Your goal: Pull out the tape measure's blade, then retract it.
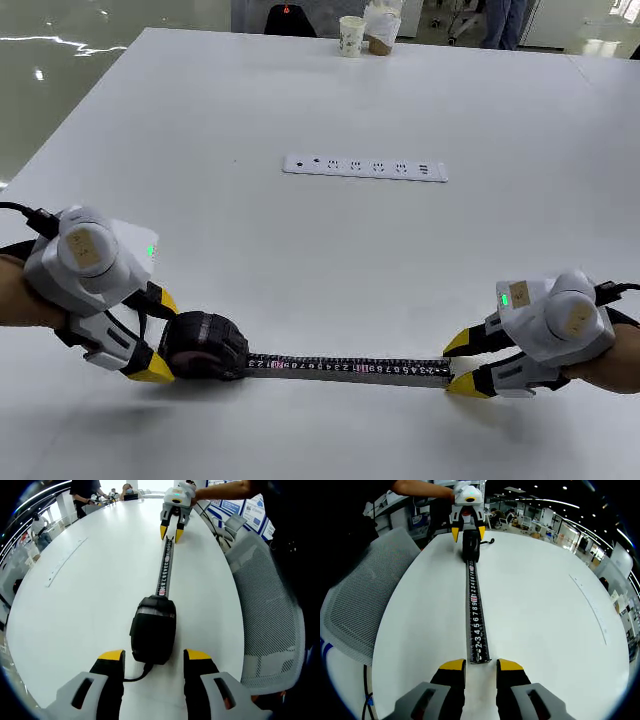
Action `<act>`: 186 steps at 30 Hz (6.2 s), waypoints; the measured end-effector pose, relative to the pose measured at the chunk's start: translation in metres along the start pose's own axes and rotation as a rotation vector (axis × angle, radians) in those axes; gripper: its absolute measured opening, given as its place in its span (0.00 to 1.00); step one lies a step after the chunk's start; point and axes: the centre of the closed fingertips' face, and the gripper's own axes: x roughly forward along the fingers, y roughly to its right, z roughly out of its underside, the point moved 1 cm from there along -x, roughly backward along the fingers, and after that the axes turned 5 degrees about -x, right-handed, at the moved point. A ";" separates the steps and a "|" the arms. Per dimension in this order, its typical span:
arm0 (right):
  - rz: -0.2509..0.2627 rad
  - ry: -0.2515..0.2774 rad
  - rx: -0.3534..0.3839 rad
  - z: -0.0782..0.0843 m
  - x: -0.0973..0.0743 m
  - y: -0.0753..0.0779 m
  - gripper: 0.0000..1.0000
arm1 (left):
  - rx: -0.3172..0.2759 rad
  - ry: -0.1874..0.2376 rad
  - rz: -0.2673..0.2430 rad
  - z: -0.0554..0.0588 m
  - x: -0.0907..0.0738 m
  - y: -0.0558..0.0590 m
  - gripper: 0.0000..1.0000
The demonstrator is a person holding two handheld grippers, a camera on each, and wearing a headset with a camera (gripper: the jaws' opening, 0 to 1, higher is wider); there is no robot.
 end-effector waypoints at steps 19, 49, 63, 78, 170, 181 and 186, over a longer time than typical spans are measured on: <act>0.056 0.021 0.081 -0.001 -0.012 -0.009 0.39 | -0.150 0.106 -0.028 -0.001 -0.012 0.016 0.61; 0.176 0.100 0.256 -0.013 -0.028 -0.038 0.61 | -0.389 0.321 -0.158 -0.008 -0.018 0.052 0.83; 0.225 0.138 0.339 -0.025 -0.031 -0.053 0.69 | -0.514 0.415 -0.238 -0.011 -0.024 0.070 0.91; 0.292 0.188 0.428 -0.038 -0.031 -0.066 0.78 | -0.561 0.460 -0.294 -0.017 -0.027 0.079 0.98; 0.530 0.347 0.742 -0.096 -0.054 -0.090 0.98 | -0.864 0.509 -0.591 -0.038 -0.032 0.098 0.99; 0.480 0.327 0.696 -0.086 -0.049 -0.086 0.94 | -0.895 0.530 -0.624 -0.038 -0.031 0.087 0.99; 0.449 0.318 0.678 -0.083 -0.046 -0.085 0.90 | -0.913 0.532 -0.627 -0.036 -0.028 0.083 0.99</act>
